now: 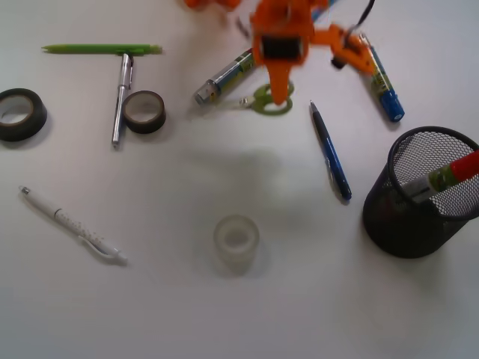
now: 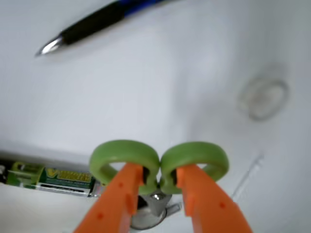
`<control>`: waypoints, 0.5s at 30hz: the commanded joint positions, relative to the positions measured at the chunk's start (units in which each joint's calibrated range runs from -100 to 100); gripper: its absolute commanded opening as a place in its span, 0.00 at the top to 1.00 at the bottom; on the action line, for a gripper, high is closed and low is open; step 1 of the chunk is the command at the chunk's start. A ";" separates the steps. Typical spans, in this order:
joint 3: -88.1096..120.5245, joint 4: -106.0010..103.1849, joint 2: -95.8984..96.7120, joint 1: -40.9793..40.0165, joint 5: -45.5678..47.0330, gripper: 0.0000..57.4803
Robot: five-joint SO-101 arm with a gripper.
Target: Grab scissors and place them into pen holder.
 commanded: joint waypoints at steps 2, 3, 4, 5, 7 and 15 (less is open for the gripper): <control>-17.35 3.36 -15.22 1.46 -16.17 1.00; -18.44 3.10 -16.83 1.46 -19.00 1.00; -18.89 2.75 -18.19 1.39 -21.88 1.00; -18.89 1.87 -19.30 1.16 -24.57 1.00; -18.07 -0.57 -20.66 -0.18 -29.60 1.00; 3.21 -50.18 -20.23 -10.50 -37.31 1.00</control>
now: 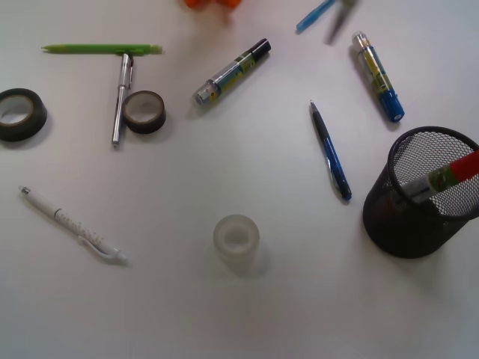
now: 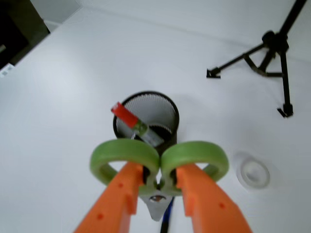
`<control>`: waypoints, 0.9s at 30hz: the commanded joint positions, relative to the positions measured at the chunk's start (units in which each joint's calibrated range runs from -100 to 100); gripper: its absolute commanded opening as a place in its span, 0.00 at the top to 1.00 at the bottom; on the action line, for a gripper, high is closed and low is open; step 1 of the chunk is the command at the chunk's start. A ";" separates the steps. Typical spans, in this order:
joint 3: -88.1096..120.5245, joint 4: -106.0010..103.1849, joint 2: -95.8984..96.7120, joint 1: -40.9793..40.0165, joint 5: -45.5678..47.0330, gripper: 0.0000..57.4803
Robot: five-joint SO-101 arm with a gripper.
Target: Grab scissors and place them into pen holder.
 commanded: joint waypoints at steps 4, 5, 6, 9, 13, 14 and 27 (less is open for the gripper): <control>8.98 -33.60 -1.59 -5.27 -0.05 1.00; 8.25 -33.68 -1.59 -5.42 0.24 1.00; 7.44 -34.21 -1.17 -5.57 0.39 1.00; 4.90 -37.18 3.25 -5.64 0.39 1.00; 2.46 -50.22 12.69 -5.64 0.54 1.00; 1.82 -52.32 14.81 -5.64 0.54 1.00; 9.16 -52.14 19.49 -3.70 0.39 1.00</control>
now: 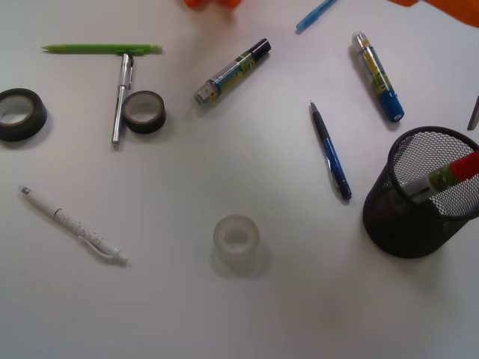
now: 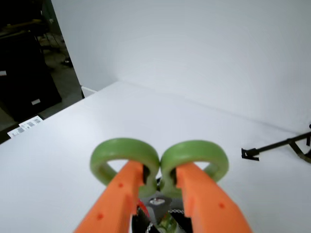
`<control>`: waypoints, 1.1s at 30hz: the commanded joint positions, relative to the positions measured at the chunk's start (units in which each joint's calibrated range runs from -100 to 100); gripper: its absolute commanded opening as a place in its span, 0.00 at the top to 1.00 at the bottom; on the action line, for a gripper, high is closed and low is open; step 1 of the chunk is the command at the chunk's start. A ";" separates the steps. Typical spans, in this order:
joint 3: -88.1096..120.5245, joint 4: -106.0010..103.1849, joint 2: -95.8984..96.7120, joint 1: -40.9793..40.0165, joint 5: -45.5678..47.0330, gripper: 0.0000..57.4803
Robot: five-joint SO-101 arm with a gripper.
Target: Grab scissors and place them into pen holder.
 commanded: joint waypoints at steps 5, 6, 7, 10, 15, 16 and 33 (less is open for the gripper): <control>14.01 -15.84 -0.98 2.38 -0.05 1.00; 15.00 -16.97 -1.23 2.60 0.15 1.00; 15.27 -17.24 -1.23 2.75 0.24 1.00; 15.27 -17.24 -1.23 2.31 1.86 0.91; 15.82 -17.24 -0.55 0.29 1.81 0.48; 15.91 -17.15 -0.55 0.21 1.81 0.42; 0.51 43.48 -20.44 3.95 29.89 0.30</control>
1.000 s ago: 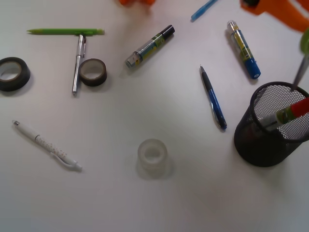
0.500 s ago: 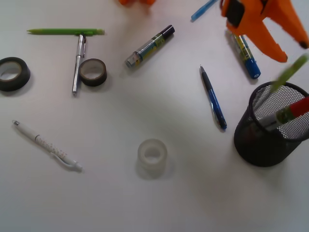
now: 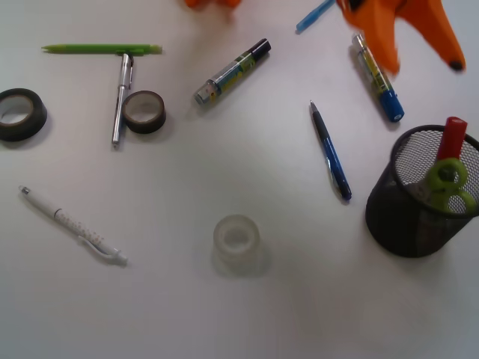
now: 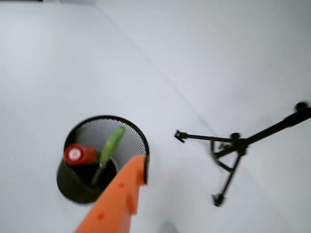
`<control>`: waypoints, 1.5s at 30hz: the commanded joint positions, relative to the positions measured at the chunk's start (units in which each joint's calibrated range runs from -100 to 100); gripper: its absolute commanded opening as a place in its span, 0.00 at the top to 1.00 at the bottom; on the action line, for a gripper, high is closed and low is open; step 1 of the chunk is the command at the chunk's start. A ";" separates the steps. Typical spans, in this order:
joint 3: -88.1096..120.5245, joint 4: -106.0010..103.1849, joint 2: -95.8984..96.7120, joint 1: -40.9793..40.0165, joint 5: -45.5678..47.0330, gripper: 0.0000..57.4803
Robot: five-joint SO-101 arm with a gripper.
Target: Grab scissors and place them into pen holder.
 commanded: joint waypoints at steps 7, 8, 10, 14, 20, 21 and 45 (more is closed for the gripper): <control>-7.30 58.52 -13.89 17.20 26.37 0.50; -4.67 60.62 -14.49 19.37 27.94 0.57; 1.58 62.80 -16.19 23.18 30.57 0.72; 18.42 57.55 -27.83 26.69 33.26 0.84; 50.31 46.44 -64.21 24.52 33.85 0.84; 55.20 45.48 -71.09 23.55 33.85 0.84; 89.80 51.34 -98.80 15.48 29.30 1.00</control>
